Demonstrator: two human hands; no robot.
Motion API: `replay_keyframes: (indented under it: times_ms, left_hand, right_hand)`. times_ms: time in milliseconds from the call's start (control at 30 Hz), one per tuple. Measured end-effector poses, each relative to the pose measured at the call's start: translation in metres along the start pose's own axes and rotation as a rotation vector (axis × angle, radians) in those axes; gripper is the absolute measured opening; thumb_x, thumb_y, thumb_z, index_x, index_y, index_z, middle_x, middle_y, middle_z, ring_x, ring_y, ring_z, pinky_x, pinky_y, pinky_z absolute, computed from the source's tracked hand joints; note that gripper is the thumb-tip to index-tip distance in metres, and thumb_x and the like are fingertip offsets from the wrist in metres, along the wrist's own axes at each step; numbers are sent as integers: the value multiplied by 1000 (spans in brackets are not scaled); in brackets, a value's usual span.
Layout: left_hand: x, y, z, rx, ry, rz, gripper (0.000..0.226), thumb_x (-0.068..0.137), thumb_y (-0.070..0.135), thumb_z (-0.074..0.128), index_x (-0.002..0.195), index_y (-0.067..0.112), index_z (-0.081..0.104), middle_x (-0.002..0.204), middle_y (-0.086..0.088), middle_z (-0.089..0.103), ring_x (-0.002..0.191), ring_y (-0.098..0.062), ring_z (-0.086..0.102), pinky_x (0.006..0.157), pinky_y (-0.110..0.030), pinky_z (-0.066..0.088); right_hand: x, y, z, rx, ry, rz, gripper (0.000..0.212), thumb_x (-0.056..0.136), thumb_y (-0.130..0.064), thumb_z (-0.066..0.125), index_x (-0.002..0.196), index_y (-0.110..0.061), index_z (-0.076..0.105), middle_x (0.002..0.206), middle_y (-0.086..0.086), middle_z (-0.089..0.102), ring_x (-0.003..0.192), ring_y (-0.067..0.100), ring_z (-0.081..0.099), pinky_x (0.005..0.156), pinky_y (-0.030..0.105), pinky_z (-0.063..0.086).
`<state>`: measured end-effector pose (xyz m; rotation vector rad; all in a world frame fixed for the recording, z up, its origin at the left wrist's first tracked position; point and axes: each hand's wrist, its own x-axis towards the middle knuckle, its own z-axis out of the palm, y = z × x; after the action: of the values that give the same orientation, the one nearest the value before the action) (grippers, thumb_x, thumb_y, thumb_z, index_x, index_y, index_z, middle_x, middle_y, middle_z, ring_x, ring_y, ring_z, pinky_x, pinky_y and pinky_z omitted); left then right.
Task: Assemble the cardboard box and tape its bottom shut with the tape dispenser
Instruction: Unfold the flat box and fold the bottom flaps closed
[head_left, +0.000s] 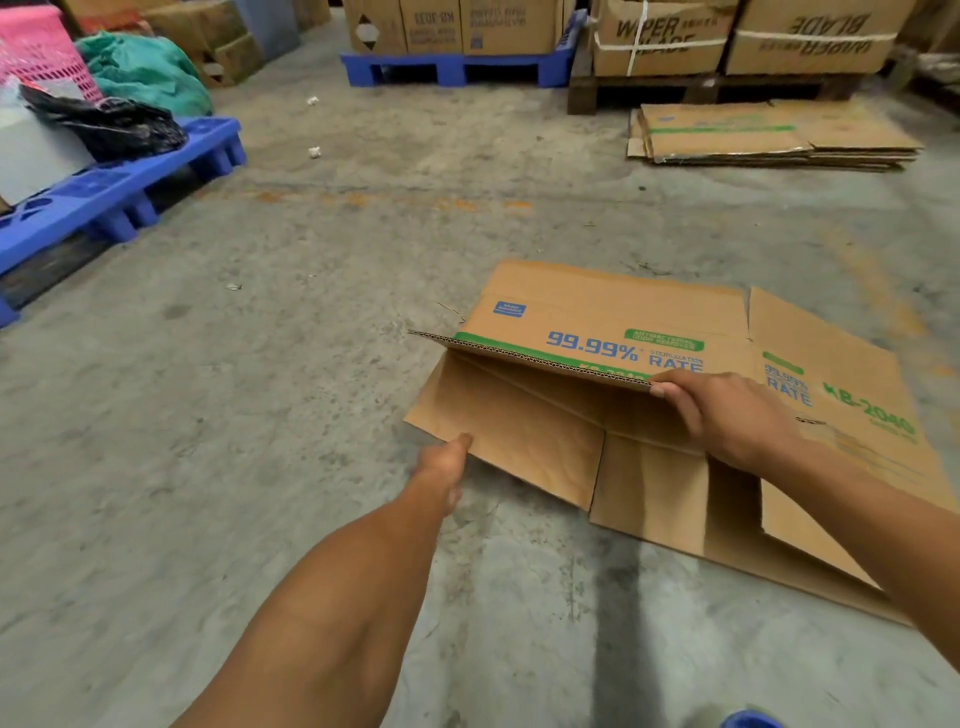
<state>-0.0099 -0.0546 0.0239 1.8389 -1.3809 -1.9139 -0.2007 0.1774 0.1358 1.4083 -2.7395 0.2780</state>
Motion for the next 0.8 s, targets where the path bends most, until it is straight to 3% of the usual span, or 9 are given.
replay_keyframes:
  times_ms: [133, 200, 333, 433, 500, 567, 633, 700, 800]
  left_hand:
    - [-22, 10, 33, -204, -101, 156, 29, 97, 15, 57, 123, 22, 46, 141, -9, 49, 108, -31, 59, 97, -44, 51]
    - [-36, 25, 46, -297, -86, 221, 44, 100, 13, 51, 141, 25, 39, 146, -3, 42, 84, -22, 58, 97, -44, 52]
    - [-44, 42, 55, -336, -91, 300, 62, 102, 11, 47, 156, 25, 19, 158, -2, 27, 117, -28, 52, 91, -42, 54]
    - [-43, 52, 55, -282, -75, 360, 62, 102, 11, 48, 156, 23, 19, 160, 0, 23, 126, -27, 48, 85, -43, 56]
    - [-49, 63, 57, -273, -69, 405, 56, 101, 9, 47, 152, 22, 26, 155, 0, 31, 117, -25, 51, 84, -45, 57]
    - [-57, 79, 62, -275, -37, 425, 49, 101, 7, 46, 147, 20, 34, 144, 4, 39, 99, -25, 56, 84, -46, 58]
    - [-65, 94, 66, -284, -9, 428, 47, 99, 6, 46, 144, 18, 37, 141, 3, 45, 86, -25, 61, 81, -46, 59]
    - [-73, 104, 68, -255, 8, 440, 37, 96, 6, 46, 131, 18, 45, 134, -3, 54, 95, -32, 66, 69, -40, 61]
    - [-101, 121, 71, -182, 40, 414, 34, 94, 2, 40, 125, 16, 45, 127, -3, 56, 90, -35, 68, 61, -32, 58]
  right_hand:
    - [8, -2, -2, -37, 34, 8, 50, 95, -58, 24, 118, -35, 62, 109, 3, 72, 97, 33, 66, 69, 38, 46]
    - [11, -1, -6, -100, 124, -10, 67, 91, -68, 12, 110, -33, 66, 103, 0, 74, 92, 28, 68, 74, 37, 44]
    - [10, 6, -23, -327, 186, 206, 80, 81, -84, 13, 98, -32, 72, 107, 1, 72, 105, 26, 61, 105, 54, 23]
    - [8, 4, -42, -298, 87, 424, 91, 74, -91, 8, 109, -33, 69, 121, 6, 64, 122, 33, 48, 104, 74, -4]
    - [9, 8, -49, -226, 71, 459, 93, 72, -92, 7, 114, -34, 66, 124, 7, 61, 121, 35, 47, 103, 75, 4]
    - [9, 21, -52, -117, 117, 341, 84, 74, -88, 15, 118, -34, 62, 125, 4, 60, 117, 31, 50, 101, 61, 28]
    - [4, 35, -52, -91, 181, 171, 76, 79, -82, 19, 118, -32, 62, 121, 2, 60, 114, 28, 50, 99, 51, 37]
    - [-4, 44, -51, -161, 240, 125, 67, 83, -76, 25, 109, -31, 68, 117, 1, 61, 115, 25, 46, 104, 54, 31]
    - [-20, 38, -59, -106, 192, 326, 57, 84, -74, 31, 107, -36, 67, 126, 1, 55, 130, 25, 36, 111, 63, 9]
